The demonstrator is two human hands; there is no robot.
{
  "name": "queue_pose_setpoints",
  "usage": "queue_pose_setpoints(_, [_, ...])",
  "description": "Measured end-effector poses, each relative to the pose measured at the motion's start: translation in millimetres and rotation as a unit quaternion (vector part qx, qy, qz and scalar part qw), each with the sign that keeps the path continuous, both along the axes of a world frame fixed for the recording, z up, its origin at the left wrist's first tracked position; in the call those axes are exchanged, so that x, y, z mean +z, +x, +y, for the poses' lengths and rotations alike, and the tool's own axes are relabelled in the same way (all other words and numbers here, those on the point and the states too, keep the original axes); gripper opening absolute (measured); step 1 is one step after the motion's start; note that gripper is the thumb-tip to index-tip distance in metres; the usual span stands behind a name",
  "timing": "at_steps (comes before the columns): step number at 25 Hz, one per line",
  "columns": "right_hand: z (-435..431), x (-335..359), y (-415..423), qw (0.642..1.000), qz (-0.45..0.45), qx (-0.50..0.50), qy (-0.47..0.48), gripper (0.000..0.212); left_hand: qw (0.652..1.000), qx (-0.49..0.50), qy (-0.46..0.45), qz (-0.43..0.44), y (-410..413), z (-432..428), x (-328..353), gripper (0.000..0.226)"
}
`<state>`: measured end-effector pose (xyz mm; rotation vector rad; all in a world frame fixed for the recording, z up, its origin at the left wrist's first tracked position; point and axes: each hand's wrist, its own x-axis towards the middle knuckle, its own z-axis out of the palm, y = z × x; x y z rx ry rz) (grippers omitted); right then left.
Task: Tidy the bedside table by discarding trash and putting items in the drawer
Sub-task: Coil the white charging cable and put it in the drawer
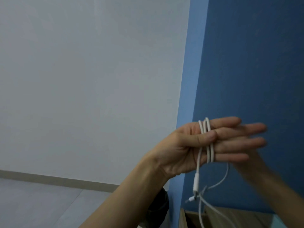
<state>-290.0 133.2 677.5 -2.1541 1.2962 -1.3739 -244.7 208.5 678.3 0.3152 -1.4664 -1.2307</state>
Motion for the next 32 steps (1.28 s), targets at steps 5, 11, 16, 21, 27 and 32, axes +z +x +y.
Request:
queue_pose_setpoints(5, [9.2,-11.4,-63.2,0.88,0.081,0.45,0.125,0.028,0.985,0.171,-0.026,0.021,14.9,4.0,11.5,0.04])
queue_pose_setpoints(11, [6.2,-22.7,-72.5,0.863,0.256,0.359,-0.245,0.042,0.903,0.421,0.03,-0.076,37.0,-2.7,7.7,0.035])
queue_pose_setpoints(16, [-6.8,33.7,-97.4,0.821,0.225,0.299,-0.43,0.033,0.894,0.328,0.01,-0.306,26.8,9.7,-1.8,0.023])
queue_pose_setpoints(21, [-15.0,57.6,-94.1,0.826,0.173,0.335,-0.418,0.04,0.957,0.136,0.03,-0.255,18.8,16.5,-1.8,0.029])
queue_pose_setpoints(27, [-27.6,46.4,-72.7,0.852,0.085,0.421,-0.298,0.052,0.983,-0.007,0.064,-0.171,3.5,19.3,-5.9,0.018])
queue_pose_setpoints(32, [-229.4,-43.6,3.1,0.919,0.092,0.324,-0.203,0.029,0.996,0.003,0.015,-0.09,1.3,17.6,-5.8,0.03])
